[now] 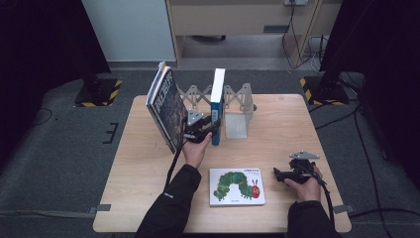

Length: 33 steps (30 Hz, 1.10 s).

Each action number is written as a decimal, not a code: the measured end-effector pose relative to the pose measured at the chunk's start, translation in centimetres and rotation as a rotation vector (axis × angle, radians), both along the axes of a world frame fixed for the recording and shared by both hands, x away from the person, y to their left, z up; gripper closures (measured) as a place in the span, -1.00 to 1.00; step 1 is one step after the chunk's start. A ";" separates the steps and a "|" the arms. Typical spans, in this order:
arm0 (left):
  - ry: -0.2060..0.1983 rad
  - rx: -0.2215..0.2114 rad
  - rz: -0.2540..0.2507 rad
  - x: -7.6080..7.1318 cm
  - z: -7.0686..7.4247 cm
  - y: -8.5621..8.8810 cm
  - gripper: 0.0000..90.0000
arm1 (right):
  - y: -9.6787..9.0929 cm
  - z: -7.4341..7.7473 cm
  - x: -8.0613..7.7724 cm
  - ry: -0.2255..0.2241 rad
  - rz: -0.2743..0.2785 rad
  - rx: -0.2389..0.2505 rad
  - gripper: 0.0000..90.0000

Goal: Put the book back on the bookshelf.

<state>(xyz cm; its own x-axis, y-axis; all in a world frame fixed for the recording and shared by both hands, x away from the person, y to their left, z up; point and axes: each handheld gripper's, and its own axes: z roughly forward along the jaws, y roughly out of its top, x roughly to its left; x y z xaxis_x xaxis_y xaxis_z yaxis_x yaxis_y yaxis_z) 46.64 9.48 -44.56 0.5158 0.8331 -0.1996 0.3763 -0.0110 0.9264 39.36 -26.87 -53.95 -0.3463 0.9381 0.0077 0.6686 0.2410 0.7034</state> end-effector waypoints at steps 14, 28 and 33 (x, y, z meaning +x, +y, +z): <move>0.016 0.004 0.005 0.6 0.3 -1.6 0.23 | 0.0 0.0 0.1 -0.006 0.004 -0.002 -0.99; 0.019 -0.018 -0.038 -0.2 0.3 -0.7 0.07 | 0.0 0.0 0.0 -0.005 0.002 0.000 -0.99; 0.046 -0.036 -0.099 -2.1 0.2 0.5 0.00 | 0.0 0.0 0.0 0.002 -0.004 -0.001 -0.99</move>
